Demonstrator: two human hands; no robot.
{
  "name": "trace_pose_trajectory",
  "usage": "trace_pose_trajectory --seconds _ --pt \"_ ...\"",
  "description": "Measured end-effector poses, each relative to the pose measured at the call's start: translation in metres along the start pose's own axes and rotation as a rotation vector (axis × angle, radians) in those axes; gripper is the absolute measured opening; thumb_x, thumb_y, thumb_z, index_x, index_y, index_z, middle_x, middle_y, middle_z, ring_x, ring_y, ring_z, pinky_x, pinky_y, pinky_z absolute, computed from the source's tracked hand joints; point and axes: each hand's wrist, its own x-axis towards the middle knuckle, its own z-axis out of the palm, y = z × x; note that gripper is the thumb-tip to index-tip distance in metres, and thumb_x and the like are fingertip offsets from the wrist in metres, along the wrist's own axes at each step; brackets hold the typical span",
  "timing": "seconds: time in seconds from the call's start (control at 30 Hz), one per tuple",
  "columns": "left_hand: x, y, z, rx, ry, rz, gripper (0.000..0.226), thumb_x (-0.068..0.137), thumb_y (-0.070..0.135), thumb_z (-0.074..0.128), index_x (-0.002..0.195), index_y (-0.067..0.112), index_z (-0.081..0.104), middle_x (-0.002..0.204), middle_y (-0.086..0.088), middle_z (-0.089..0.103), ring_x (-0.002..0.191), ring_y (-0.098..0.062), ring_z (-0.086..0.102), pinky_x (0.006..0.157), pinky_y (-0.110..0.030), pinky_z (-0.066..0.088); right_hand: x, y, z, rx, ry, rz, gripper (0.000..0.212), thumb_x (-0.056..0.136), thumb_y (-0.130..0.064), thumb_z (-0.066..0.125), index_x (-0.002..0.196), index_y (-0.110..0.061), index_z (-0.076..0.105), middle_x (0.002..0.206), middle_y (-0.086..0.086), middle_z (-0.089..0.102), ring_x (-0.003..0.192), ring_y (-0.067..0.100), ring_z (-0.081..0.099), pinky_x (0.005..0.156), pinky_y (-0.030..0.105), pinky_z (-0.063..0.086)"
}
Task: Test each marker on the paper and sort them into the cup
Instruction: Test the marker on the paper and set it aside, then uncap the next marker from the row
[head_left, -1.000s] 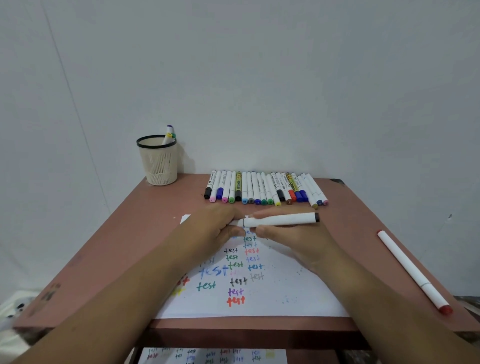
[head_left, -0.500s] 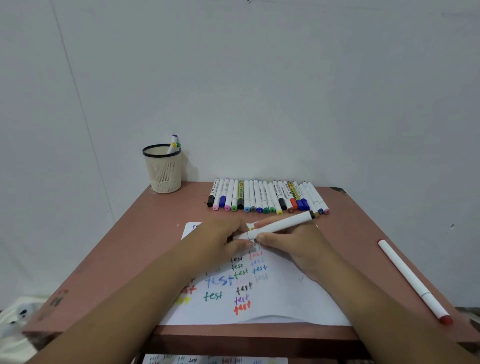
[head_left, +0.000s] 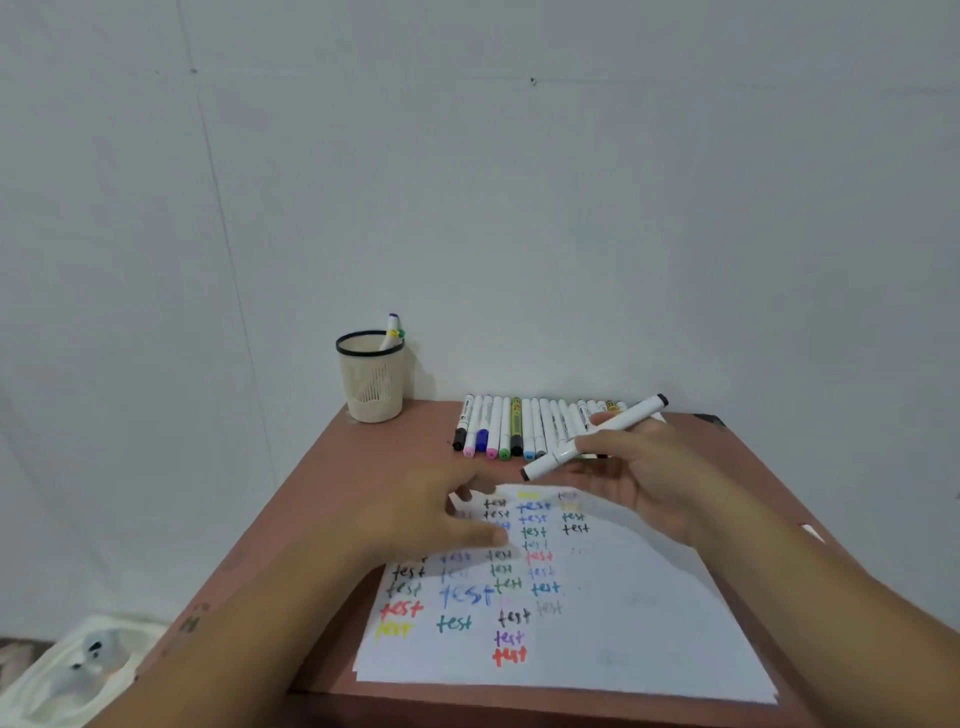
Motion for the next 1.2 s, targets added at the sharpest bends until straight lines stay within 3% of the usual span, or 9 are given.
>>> trace_pose_trajectory --seconds 0.17,0.37,0.5,0.6,0.7,0.8,0.9,1.1,1.2 --pt "0.002 -0.044 -0.017 -0.216 0.289 -0.161 0.061 0.072 0.082 0.062 0.125 0.053 0.053 0.118 0.028 0.058 0.102 0.003 0.06 0.088 -0.026 0.051 0.023 -0.03 0.036 -0.07 0.035 -0.124 0.014 0.101 0.003 0.058 0.094 -0.007 0.05 0.107 0.017 0.058 0.103 0.032 0.074 0.084 0.041 0.064" --pt "0.014 -0.076 -0.036 -0.411 0.662 -0.279 0.049 0.082 0.054 0.072 0.126 0.036 0.058 0.117 0.024 0.059 0.105 0.002 0.057 0.083 -0.02 0.045 0.072 -0.045 0.108 -0.115 0.038 -0.293 0.015 0.095 0.002 0.07 0.108 -0.003 0.063 0.112 0.02 0.071 0.096 0.029 0.078 0.089 0.041 0.064" --pt "0.02 -0.105 -0.029 -0.354 0.796 -0.328 0.06 0.075 0.062 0.066 0.128 0.036 0.057 0.125 0.022 0.058 0.116 -0.002 0.051 0.095 -0.031 0.048 0.109 -0.048 0.16 -0.258 0.11 -0.478 0.019 0.087 -0.004 0.074 0.101 -0.015 0.068 0.097 0.01 0.075 0.093 0.028 0.077 0.086 0.049 0.064" --pt "0.022 -0.119 -0.022 -0.345 0.762 -0.358 0.054 0.078 0.058 0.069 0.127 0.039 0.056 0.123 0.025 0.057 0.12 -0.003 0.05 0.102 -0.036 0.047 0.137 -0.05 0.189 -0.463 0.134 -0.557 0.014 0.085 -0.013 0.066 0.097 -0.02 0.067 0.081 -0.003 0.068 0.073 0.019 0.066 0.07 0.04 0.062" --pt "0.025 -0.129 -0.018 -0.318 0.744 -0.322 0.053 0.08 0.057 0.068 0.129 0.042 0.053 0.124 0.028 0.054 0.123 -0.002 0.046 0.103 -0.037 0.046 0.168 -0.044 0.21 -0.719 0.066 -0.576 0.012 0.085 -0.015 0.061 0.075 -0.019 0.057 0.066 -0.01 0.055 0.058 0.011 0.05 0.054 0.027 0.039" --pt "0.027 -0.131 -0.015 -0.298 0.718 -0.302 0.049 0.081 0.058 0.065 0.127 0.047 0.051 0.123 0.029 0.053 0.122 0.002 0.044 0.101 -0.035 0.047 0.195 -0.033 0.22 -0.898 0.011 -0.516 0.012 0.084 -0.026 0.073 0.082 -0.02 0.064 0.082 -0.006 0.066 0.084 0.016 0.064 0.066 0.03 0.049" --pt "0.029 -0.131 -0.012 -0.274 0.69 -0.29 0.047 0.082 0.059 0.064 0.125 0.049 0.05 0.122 0.03 0.052 0.121 0.003 0.044 0.101 -0.034 0.047 0.217 -0.021 0.224 -1.037 0.033 -0.481 0.023 0.077 -0.042 0.082 0.08 -0.025 0.066 0.088 -0.007 0.066 0.112 0.019 0.055 0.086 0.038 0.055" --pt "0.029 -0.13 -0.012 -0.238 0.67 -0.277 0.044 0.083 0.058 0.064 0.124 0.047 0.051 0.121 0.029 0.052 0.119 0.003 0.045 0.099 -0.031 0.046 0.228 -0.004 0.228 -1.127 0.04 -0.447 0.034 0.085 -0.054 0.071 0.072 -0.024 0.062 0.093 -0.007 0.06 0.121 0.025 0.042 0.087 0.039 0.048" --pt "0.028 -0.128 -0.013 -0.229 0.654 -0.279 0.044 0.084 0.057 0.065 0.124 0.046 0.051 0.121 0.029 0.052 0.119 0.004 0.044 0.099 -0.03 0.046 0.226 -0.002 0.223 -1.087 -0.01 -0.461 0.027 0.086 -0.056 0.068 0.092 -0.029 0.069 0.125 -0.01 0.064 0.134 0.025 0.038 0.099 0.04 0.044"
